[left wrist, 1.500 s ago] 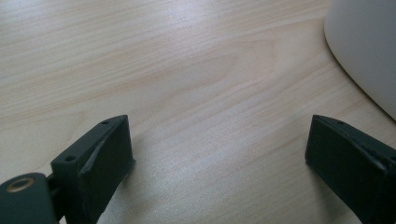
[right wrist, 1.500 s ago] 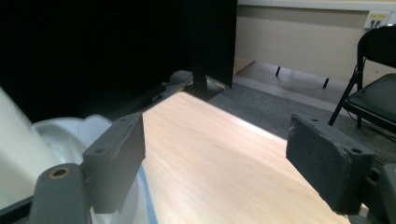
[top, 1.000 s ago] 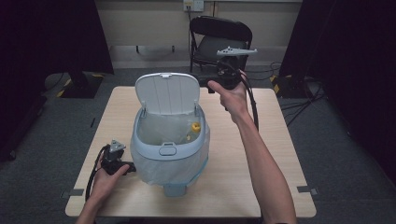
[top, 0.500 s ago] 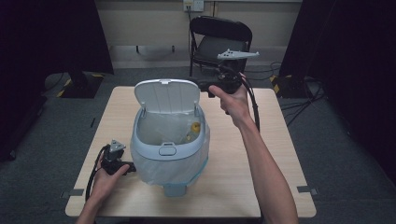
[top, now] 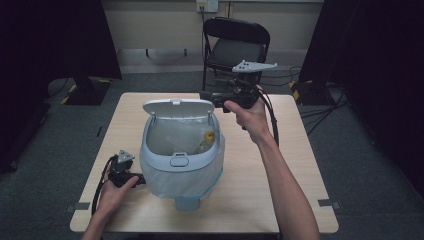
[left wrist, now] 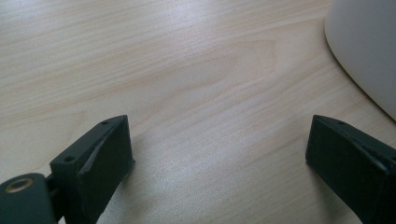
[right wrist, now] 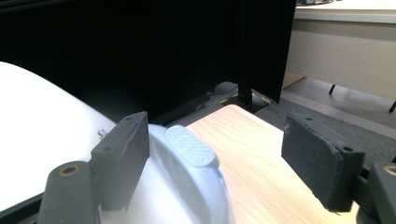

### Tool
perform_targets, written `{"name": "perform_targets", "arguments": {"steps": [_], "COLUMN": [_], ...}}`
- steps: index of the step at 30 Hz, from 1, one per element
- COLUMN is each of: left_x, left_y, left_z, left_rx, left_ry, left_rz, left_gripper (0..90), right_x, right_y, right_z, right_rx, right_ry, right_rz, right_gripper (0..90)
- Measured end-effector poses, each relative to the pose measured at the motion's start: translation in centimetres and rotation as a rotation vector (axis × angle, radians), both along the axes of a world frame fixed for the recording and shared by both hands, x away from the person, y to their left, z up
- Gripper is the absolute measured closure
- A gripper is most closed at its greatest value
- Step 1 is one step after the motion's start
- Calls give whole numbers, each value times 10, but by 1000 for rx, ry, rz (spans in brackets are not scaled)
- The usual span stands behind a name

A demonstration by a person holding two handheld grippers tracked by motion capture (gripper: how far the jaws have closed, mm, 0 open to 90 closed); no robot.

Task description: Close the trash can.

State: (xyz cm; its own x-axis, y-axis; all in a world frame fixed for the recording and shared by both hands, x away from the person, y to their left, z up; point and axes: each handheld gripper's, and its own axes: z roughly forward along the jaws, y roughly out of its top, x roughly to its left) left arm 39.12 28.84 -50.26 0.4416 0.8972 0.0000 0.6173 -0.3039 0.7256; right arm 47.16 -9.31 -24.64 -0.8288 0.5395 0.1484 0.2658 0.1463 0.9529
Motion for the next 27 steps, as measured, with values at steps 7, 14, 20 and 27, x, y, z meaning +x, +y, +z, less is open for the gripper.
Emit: {"name": "perform_targets", "arguments": {"steps": [7, 14, 20, 27], "left_x": [0, 0, 0, 0], "left_y": [0, 0, 0, 0], "left_z": [0, 0, 0, 0], "left_rx": [0, 0, 0, 2], "left_ry": [0, 0, 0, 0], "left_rz": [0, 0, 0, 1], "left_gripper": [66, 67, 67, 67], "right_x": [-11, -20, -28, -43], "right_y": [3, 7, 10, 13], "right_z": [-1, -4, -11, -20], "right_rx": [-38, -71, -77, -102], "right_ry": [-8, -6, 1, -19], "right_rz": [27, 35, 60, 20], "right_gripper": [228, 235, 232, 229]}}
